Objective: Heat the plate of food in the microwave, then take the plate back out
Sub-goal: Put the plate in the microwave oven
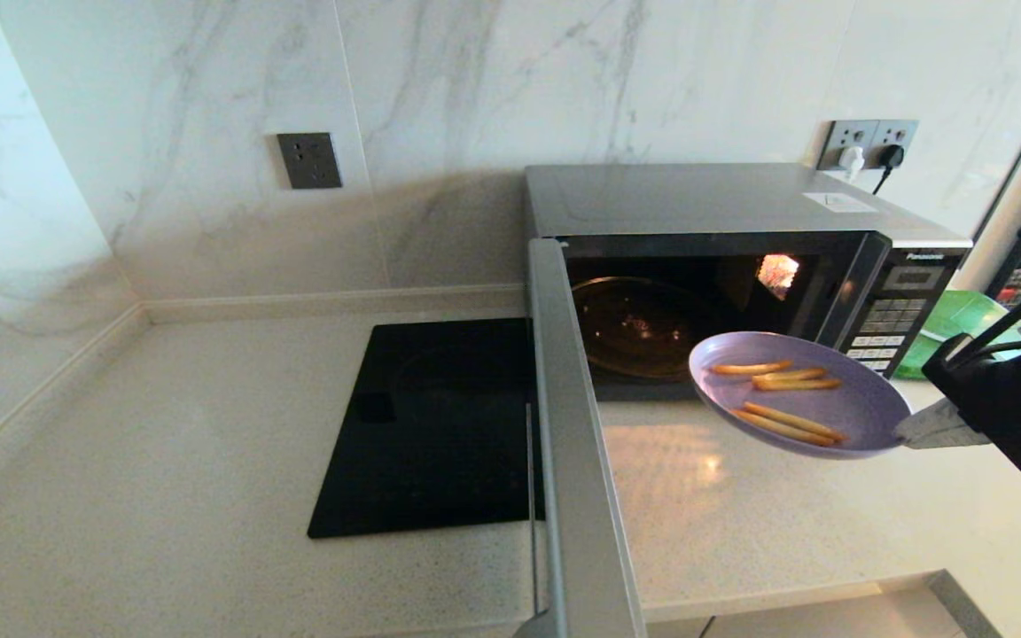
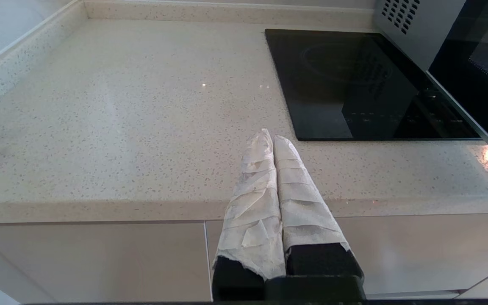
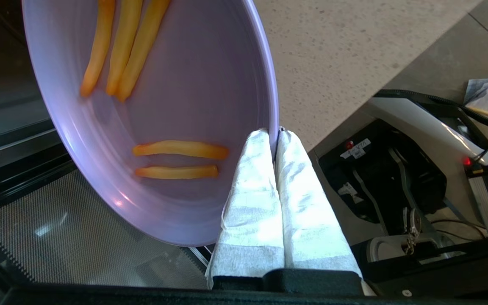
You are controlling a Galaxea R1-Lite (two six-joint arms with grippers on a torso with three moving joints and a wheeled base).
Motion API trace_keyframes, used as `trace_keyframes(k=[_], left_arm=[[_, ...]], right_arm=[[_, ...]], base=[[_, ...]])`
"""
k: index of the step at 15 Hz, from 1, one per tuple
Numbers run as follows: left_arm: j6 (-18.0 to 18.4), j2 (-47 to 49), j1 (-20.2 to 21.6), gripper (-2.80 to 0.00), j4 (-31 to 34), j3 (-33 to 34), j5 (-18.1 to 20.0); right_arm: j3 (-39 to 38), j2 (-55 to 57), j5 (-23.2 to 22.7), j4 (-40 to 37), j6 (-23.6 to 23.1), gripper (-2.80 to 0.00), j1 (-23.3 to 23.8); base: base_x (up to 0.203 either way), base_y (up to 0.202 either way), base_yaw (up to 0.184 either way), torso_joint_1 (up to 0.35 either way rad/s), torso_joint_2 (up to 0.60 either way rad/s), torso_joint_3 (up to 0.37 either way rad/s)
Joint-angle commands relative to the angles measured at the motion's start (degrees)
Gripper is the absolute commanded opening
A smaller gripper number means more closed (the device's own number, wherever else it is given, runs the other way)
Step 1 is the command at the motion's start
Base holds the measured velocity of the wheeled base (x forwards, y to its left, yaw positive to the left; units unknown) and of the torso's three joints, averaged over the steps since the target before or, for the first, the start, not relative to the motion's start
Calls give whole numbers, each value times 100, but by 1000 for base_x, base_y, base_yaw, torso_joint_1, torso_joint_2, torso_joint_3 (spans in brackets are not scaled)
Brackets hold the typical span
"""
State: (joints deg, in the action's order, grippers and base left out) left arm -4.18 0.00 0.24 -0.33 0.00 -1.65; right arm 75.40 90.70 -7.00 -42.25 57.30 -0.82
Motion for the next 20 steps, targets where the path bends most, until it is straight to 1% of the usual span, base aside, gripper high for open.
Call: trace_keyframes(k=[1,4,9,11,16,20], left_arm=[[-4,9,2,-280,-2,0,-2],[-4,9,2,-280,-2,0,-2],[-4,9,2,-280,-2,0,-2],[-4,9,2,-280,-2,0,-2],[-4,9,2,-280,-2,0,-2],[-4,9,2,-280,-2,0,-2]], right_arm=[[166,352,-19,-13,14,-280,-69],[521,782,-162,-11,13,-280,-102],[1535,1558,-293,-11,23,-280,-146],[1926,1848,-299,-11,35,-280,-245],[2445,2379,-293,-8,13,-280,-483],[3101,3032,-225,131,-10,-280,-626]], base=[[0,0,0,0,0,0],[0,0,0,0,0,0],[0,0,0,0,0,0],[0,0,0,0,0,0],[0,0,0,0,0,0],[0,0,0,0,0,0]])
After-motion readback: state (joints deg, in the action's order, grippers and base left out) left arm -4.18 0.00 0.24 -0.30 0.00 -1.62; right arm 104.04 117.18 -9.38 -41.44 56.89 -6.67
